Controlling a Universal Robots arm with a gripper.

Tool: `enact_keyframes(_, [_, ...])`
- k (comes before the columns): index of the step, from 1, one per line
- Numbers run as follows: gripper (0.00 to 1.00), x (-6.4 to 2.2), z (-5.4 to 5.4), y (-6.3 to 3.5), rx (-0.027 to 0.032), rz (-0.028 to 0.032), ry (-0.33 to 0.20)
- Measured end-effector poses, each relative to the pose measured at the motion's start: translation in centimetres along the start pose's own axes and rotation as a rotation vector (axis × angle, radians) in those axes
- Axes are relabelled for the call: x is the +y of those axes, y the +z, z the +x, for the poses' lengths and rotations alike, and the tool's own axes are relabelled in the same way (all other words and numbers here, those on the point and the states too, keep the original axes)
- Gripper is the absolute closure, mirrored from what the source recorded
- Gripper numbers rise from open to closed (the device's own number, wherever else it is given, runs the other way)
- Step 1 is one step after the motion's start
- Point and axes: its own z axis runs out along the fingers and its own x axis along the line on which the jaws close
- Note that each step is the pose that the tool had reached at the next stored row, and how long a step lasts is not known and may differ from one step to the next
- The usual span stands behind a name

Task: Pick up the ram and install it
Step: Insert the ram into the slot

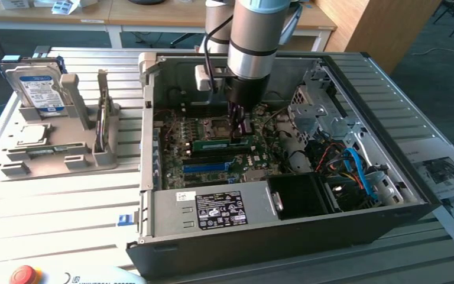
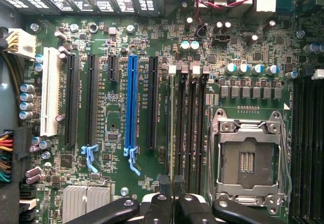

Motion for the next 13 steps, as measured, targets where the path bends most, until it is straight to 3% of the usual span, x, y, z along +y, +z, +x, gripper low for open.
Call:
enact_keyframes(8, [0.88,-0.05,-0.01,0.00,0.0000,0.0005,0.000])
enact_keyframes(13, [0.88,0.51,-0.02,0.01,-0.0007,0.0115,0.001])
